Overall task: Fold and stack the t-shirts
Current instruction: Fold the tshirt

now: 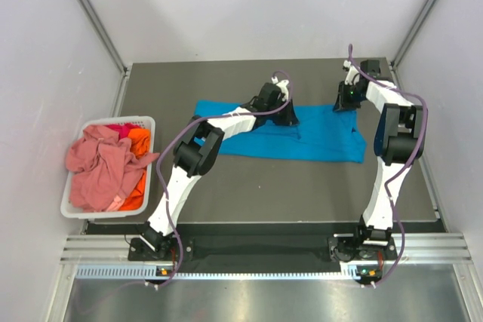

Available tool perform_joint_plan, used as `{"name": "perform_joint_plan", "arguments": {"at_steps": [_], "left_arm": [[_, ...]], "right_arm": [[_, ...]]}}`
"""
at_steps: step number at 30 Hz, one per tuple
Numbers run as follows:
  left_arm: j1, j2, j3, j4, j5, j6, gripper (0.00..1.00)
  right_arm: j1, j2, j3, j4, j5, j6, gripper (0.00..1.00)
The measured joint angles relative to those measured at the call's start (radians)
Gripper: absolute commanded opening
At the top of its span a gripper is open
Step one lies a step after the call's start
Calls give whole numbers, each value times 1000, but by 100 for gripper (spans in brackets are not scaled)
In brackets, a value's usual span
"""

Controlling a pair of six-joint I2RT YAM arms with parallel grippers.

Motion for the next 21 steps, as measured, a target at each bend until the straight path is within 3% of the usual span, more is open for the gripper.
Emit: {"name": "perform_joint_plan", "arguments": {"at_steps": [2, 21], "left_arm": [[0, 10, 12, 0, 6, -5, 0], [-1, 13, -1, 1, -13, -53, 0]], "right_arm": [[0, 0, 0, 0, -3, -1, 1], [8, -1, 0, 20, 13, -19, 0]]}}
